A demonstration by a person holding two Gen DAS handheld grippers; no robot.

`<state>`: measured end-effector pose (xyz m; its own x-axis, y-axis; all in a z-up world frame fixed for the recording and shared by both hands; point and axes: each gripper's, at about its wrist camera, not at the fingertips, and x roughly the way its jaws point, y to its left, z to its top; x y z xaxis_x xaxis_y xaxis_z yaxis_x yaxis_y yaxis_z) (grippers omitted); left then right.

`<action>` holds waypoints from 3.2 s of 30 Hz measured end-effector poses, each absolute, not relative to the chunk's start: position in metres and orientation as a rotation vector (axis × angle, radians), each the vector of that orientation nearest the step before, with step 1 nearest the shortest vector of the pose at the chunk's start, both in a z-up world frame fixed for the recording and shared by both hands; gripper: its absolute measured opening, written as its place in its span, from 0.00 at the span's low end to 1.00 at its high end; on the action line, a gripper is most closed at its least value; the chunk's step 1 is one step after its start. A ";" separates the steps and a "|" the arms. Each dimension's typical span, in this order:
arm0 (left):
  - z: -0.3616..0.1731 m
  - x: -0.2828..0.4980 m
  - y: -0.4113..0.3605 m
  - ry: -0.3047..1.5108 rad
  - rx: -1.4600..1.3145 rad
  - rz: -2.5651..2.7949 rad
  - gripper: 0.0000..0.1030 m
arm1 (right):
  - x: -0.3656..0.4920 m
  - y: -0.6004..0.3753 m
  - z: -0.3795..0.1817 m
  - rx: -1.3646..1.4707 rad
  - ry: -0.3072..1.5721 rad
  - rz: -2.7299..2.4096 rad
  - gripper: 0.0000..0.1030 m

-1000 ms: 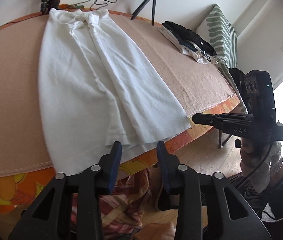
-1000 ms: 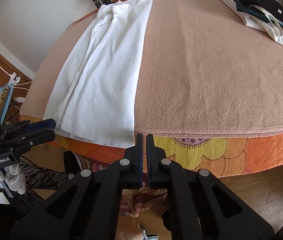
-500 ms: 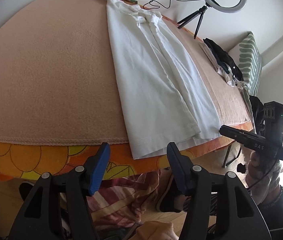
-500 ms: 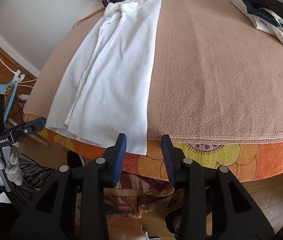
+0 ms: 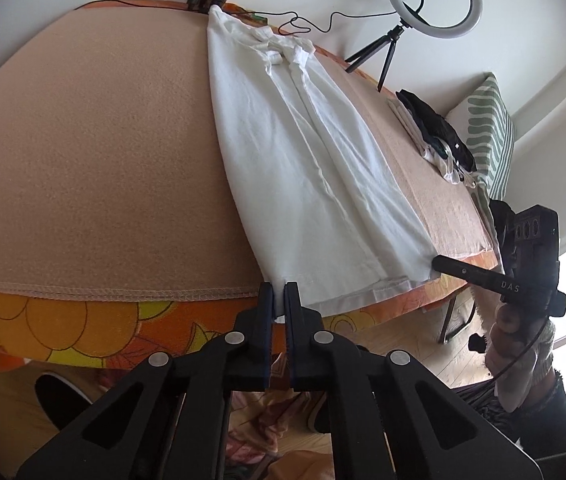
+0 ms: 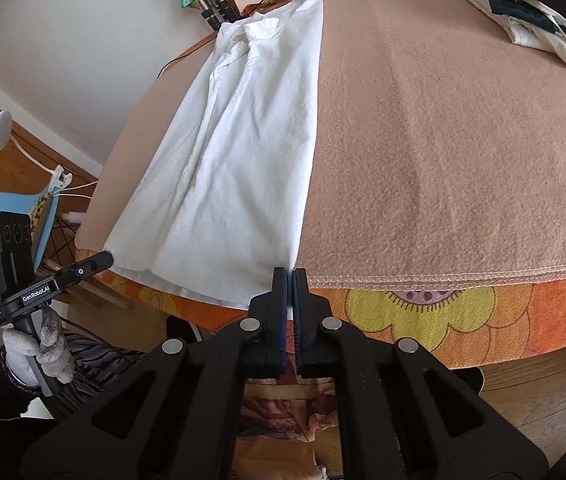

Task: Fold small clothes
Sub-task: 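Lift the hem and fold it toward the collar with both tools, then open both tools and release the folded hem, then close both tools on the folded hem edge and press it flat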

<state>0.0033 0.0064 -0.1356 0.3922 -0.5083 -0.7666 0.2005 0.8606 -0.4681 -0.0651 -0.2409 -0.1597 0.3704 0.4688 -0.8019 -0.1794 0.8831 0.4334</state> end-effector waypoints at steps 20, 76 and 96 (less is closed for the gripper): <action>-0.106 0.028 0.008 1.033 -0.371 -0.481 0.04 | -0.040 -0.254 -0.153 0.566 1.116 0.488 0.03; -0.128 0.147 -0.026 1.044 -0.210 -0.521 0.13 | 0.092 -0.174 -0.160 0.280 1.160 0.697 0.09; -0.135 0.176 0.000 0.974 -0.183 -0.345 0.48 | 0.124 -0.218 -0.155 0.263 1.036 0.470 0.40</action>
<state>0.1762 -0.0002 -0.1355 0.5130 -0.3666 -0.7762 0.2040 0.9304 -0.3045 0.1238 -0.2180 -0.1555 0.4230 0.4917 -0.7611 -0.2491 0.8707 0.4240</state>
